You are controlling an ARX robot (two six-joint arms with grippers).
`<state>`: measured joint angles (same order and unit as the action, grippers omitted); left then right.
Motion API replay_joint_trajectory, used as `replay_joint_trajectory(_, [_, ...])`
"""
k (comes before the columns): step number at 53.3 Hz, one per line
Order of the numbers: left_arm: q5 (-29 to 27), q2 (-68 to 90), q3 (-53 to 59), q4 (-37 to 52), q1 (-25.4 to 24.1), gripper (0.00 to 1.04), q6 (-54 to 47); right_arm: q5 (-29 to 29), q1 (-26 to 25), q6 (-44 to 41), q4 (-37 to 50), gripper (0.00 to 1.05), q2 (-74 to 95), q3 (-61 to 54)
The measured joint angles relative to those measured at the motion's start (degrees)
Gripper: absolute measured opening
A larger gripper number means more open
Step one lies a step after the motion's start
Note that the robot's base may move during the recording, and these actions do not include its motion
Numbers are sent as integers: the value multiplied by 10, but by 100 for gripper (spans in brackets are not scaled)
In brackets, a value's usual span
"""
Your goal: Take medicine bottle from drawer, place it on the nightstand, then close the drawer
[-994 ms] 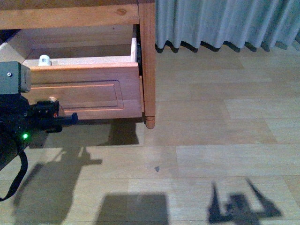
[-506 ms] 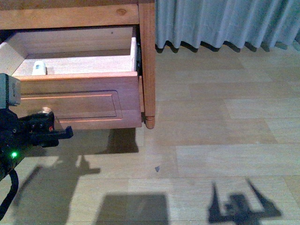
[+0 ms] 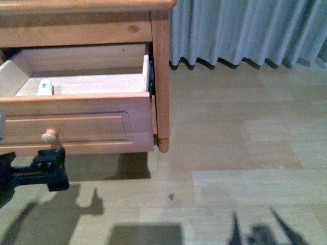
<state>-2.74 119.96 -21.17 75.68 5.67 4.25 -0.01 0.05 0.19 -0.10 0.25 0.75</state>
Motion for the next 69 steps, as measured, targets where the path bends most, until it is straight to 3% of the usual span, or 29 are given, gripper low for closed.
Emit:
replay_joint_trajectory(9, [46,-131,45,-102,-35,98,2,0,0,0,0,98,0,0])
replay_joint_trajectory(29, [165,-644,66,-539,-75,98,14,0,0,0,0,98,0,0])
replay_joint_trajectory(33, [79,-749,91,-509,-63,86,-11,0,0,0,0,98,0,0])
replay_joint_trajectory(37, [35,-853,104,-555,-60,74,-23,0,0,0,0,98,0,0])
replay_joint_trajectory(52, [27,-979,153,-596,-58,24,-35,0,0,0,0,98,0,0])
replay_joint_trajectory(57, [29,-1004,164,-606,-58,2,-35,2,0,0,0,98,0,0])
replay_joint_trajectory(69, [28,-1048,183,-633,-57,3,-38,2,0,0,0,98,0,0])
